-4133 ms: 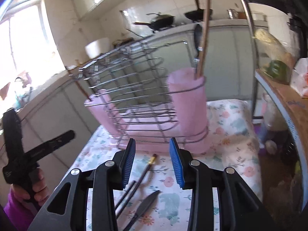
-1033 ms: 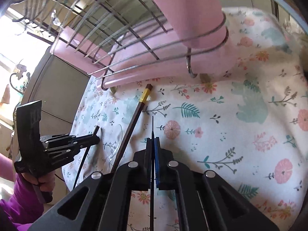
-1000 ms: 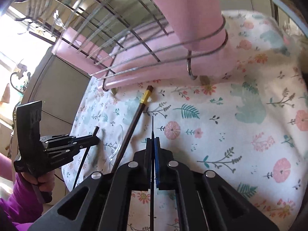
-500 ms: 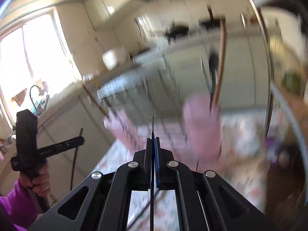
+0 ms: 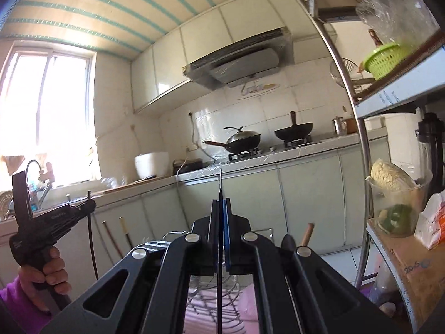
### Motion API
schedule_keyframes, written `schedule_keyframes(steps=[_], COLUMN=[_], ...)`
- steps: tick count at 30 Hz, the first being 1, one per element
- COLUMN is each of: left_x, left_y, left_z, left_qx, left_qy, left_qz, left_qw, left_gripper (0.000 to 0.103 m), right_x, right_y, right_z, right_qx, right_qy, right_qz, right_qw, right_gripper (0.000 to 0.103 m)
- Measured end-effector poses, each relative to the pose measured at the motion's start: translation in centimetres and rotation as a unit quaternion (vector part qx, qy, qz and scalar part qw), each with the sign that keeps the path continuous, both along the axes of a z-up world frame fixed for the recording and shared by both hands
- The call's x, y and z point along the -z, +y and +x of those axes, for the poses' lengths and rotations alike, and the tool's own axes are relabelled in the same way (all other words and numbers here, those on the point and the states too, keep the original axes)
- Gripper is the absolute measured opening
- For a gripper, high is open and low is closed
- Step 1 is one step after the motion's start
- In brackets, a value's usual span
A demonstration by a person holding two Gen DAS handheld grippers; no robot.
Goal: Organize utensils
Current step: 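Lift the dark chopstick with left gripper while right lifts the knife above the pink cup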
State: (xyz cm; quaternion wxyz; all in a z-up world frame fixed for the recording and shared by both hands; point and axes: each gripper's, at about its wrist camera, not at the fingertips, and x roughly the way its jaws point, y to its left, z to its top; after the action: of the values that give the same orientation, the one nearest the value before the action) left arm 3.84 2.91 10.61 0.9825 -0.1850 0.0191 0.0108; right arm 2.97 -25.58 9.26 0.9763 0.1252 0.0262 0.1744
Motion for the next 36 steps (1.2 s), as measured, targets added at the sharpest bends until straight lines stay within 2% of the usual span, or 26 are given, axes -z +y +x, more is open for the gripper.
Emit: schedule_keyframes(steps=[6,11,19,29,36], left_x=[0.9,2.5,5.0,8.0,8.6], left_y=[0.1,-0.3,-1.4,-0.8,-0.7], left_z=[2.8,4.2,2.9,2.7,2.4], left_qx=[-0.032,-0.045,-0.036,-0.017,-0.012], left_qy=[-0.02,-0.029,-0.043,-0.004,0.003], left_qz=[0.003,0.027,0.059,0.049,0.038], left_qw=[0.9993,0.9982,0.9967,0.9987,0.9992], left_gripper=[0.005,0.005,0.005,0.005,0.005], right_x=[1.1,1.7,1.8,2.6,4.1], right_y=[-0.4,0.1,0.6,1.6,1.1], right_z=[2.6,3.7,4.6,5.7,6.0], right_qx=[0.01,0.018,0.025,0.033,0.03], right_qy=[0.005,-0.005,-0.024,-0.045,-0.02], right_qz=[0.007,0.004,-0.003,-0.032,-0.024], right_qw=[1.0,1.0,0.999,0.998,0.999], right_gripper=[0.002,0.002,0.002,0.002,0.002])
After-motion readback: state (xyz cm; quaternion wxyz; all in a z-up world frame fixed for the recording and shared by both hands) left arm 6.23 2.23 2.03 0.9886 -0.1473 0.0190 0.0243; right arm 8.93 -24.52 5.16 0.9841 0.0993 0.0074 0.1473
